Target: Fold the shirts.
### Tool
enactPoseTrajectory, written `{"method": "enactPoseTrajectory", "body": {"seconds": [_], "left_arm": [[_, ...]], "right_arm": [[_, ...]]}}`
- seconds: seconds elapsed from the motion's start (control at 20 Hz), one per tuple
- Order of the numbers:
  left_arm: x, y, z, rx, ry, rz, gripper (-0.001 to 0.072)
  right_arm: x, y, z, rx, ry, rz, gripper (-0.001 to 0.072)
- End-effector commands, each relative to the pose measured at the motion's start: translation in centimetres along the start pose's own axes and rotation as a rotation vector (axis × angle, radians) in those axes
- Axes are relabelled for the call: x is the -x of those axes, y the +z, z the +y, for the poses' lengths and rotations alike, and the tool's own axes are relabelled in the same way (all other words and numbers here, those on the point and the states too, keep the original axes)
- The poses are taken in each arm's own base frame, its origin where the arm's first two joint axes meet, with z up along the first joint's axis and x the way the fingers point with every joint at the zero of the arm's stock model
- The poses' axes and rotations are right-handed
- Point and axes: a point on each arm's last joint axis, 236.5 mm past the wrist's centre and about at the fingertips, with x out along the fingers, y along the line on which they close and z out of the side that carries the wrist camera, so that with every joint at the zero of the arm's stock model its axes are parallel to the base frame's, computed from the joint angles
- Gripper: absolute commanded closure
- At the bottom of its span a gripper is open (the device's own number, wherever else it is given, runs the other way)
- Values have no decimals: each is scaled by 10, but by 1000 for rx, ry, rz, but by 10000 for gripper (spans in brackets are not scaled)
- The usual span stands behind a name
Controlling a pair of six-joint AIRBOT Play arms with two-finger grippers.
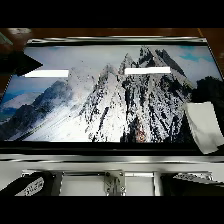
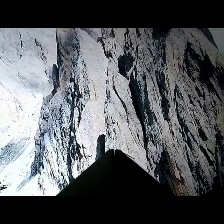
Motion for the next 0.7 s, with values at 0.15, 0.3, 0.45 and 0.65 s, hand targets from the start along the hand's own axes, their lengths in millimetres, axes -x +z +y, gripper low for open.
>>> {"method": "enactPoseTrajectory", "body": {"seconds": [0.15,0.3,0.45,0.65], "left_arm": [[-1,0,1,-6,4,2,672],[-5,-1,4,1,4,11,672],[-8,-2,7,7,5,19,672],[-15,-4,11,18,6,34,672]], "right_arm": [[8,-22,-55,14,-199,-41,651],[8,-17,-48,-9,-170,-68,573],[7,-19,-43,0,-147,-60,195],[47,-14,-43,18,-192,-155,198]]}}
